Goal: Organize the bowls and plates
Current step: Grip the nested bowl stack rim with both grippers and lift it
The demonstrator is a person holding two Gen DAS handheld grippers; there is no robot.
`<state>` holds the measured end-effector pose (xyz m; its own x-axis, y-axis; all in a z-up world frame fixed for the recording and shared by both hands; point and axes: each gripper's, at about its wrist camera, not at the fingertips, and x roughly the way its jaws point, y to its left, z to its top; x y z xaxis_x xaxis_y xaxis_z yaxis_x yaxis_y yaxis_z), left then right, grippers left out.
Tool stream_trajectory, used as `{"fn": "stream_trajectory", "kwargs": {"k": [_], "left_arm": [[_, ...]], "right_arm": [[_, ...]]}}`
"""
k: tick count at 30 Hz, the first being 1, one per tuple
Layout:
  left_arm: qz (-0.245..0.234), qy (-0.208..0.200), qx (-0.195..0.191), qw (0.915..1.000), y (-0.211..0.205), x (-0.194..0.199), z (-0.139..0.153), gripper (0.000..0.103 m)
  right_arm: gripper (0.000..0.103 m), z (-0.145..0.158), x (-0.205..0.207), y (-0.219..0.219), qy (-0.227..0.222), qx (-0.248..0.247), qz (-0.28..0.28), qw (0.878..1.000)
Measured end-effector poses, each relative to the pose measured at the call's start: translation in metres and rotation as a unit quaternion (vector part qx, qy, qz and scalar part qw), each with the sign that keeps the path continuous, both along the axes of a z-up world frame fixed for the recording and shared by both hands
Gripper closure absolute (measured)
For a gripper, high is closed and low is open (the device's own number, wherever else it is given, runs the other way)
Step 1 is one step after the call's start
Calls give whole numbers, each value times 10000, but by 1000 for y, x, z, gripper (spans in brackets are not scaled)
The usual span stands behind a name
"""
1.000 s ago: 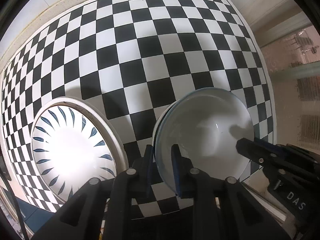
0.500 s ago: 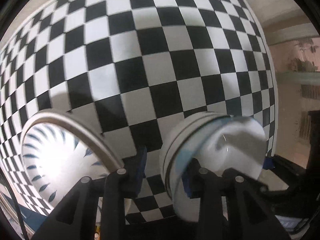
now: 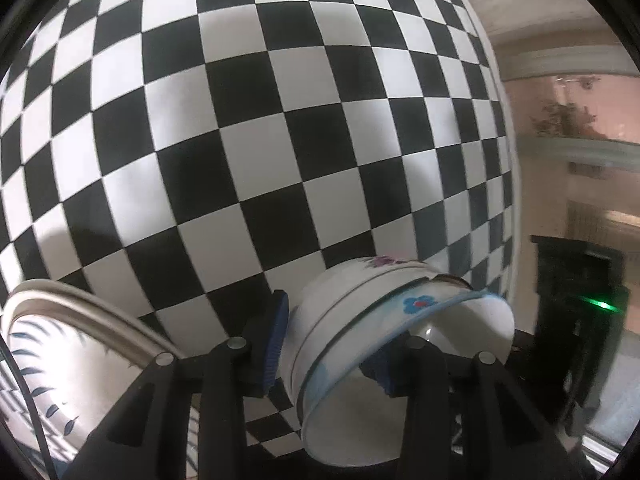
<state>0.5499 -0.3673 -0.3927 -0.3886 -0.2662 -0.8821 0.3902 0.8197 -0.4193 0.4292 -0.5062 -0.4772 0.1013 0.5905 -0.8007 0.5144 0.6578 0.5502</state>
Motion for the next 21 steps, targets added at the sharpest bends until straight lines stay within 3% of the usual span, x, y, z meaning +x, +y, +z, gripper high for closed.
{"fn": "stream_trajectory", "kwargs": {"k": [4, 8, 14, 21], "left_arm": [[69, 97, -262, 9996, 8, 4, -3, 66], [163, 131, -407, 9990, 9, 2, -5, 64], [98, -110, -377, 9992, 8, -3, 0, 62], [266, -102, -379, 9989, 10, -8, 2, 62]], "right_arm": [[42, -4, 2, -2, -75, 107, -44, 9999], [43, -5, 7, 1, -131, 160, -57, 9998], [43, -1, 3, 3, -359, 69, -128, 9992], [45, 4, 2, 1, -484, -3, -35, 9988]]}}
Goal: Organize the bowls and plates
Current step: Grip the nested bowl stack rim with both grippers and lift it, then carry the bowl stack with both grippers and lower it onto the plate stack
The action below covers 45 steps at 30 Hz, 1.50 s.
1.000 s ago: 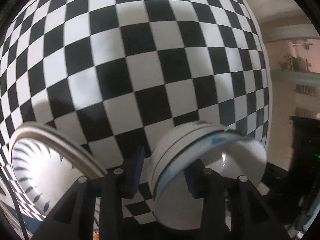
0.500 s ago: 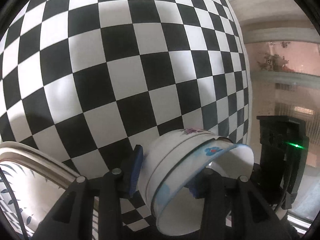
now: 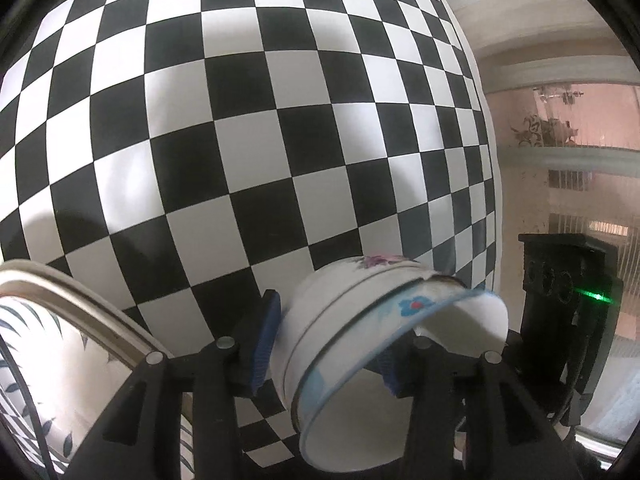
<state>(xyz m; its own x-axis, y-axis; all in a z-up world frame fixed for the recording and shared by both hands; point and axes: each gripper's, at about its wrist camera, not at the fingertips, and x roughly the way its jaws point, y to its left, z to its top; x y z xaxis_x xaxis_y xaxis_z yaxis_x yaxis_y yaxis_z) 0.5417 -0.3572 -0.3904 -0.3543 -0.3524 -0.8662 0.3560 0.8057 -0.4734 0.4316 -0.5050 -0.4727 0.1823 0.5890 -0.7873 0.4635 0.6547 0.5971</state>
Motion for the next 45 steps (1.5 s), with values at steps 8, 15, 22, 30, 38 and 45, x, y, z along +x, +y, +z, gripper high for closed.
{"fn": "stream_trajectory", "kwargs": {"k": [8, 15, 22, 30, 38, 45], "left_arm": [[96, 73, 148, 9998, 6, -4, 2, 63], [148, 0, 170, 9997, 14, -4, 12, 63], [198, -189, 201, 9994, 30, -1, 34, 63], [432, -378, 222, 9981, 66, 3, 58, 63], [793, -480, 272, 9953, 122, 5, 69, 63], [1041, -522, 342, 9926, 168, 5, 68, 63]], "right_arm": [[45, -2, -2, -2, 185, 216, -59, 9996], [46, 7, 0, -1, 126, 338, -51, 9993], [46, 24, 11, 12, -4, 381, 26, 9993], [47, 47, 28, 39, -169, 399, 285, 9987], [47, 57, 47, 87, -227, 453, 684, 9964], [47, 56, 58, 136, -195, 539, 1022, 9931]]}}
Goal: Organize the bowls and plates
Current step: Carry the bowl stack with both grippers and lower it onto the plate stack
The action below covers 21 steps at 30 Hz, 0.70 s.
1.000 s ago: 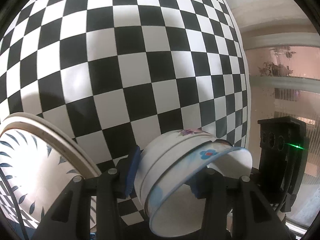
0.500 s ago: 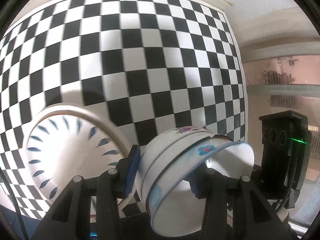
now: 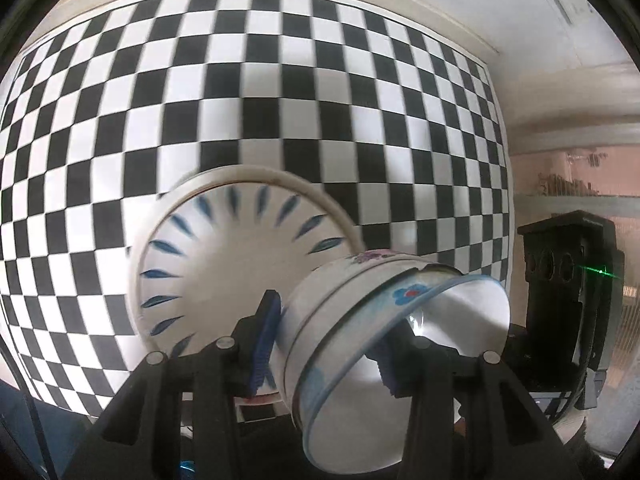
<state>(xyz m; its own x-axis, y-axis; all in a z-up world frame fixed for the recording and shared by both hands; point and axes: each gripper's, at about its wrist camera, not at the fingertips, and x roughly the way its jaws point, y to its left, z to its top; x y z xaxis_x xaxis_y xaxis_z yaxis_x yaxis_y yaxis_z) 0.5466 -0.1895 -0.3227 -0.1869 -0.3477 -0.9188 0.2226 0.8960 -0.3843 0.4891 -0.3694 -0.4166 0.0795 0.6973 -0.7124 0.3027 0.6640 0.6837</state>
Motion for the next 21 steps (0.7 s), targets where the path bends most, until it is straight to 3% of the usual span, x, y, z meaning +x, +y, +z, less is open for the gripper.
{"fn": "stream_trajectory", "kwargs": {"k": [11, 21], "left_arm": [[485, 134, -34, 9987, 54, 6, -19, 63], [706, 280, -129, 9970, 71, 13, -30, 62]], "right_arm": [[47, -16, 20, 58, 129, -29, 467, 9988], [47, -24, 31, 70, 205, -155, 634, 9977]]}}
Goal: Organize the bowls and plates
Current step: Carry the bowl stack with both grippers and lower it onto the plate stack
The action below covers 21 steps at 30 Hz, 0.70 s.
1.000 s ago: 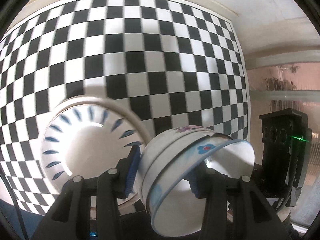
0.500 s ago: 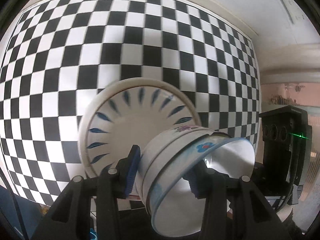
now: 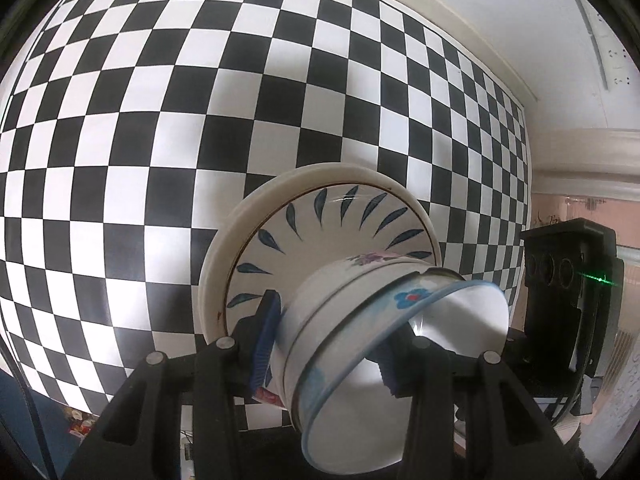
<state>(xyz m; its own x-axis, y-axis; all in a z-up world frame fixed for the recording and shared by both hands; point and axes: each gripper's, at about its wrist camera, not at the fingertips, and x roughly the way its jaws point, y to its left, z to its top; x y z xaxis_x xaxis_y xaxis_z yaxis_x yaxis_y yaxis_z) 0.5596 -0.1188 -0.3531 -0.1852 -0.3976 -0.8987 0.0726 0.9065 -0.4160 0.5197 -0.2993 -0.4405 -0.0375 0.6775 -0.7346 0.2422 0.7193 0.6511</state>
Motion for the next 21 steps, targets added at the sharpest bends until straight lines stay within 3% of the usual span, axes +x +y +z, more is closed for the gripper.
{"fn": "stream_trajectory", "kwargs": {"k": [8, 21], "left_arm": [[76, 153, 62, 9998, -3, -2, -16, 62], [261, 116, 75, 9996, 2, -7, -20, 63]], "right_arm": [[47, -9, 4, -2, 85, -157, 9, 9998], [47, -7, 10, -5, -27, -394, 33, 9992]]}}
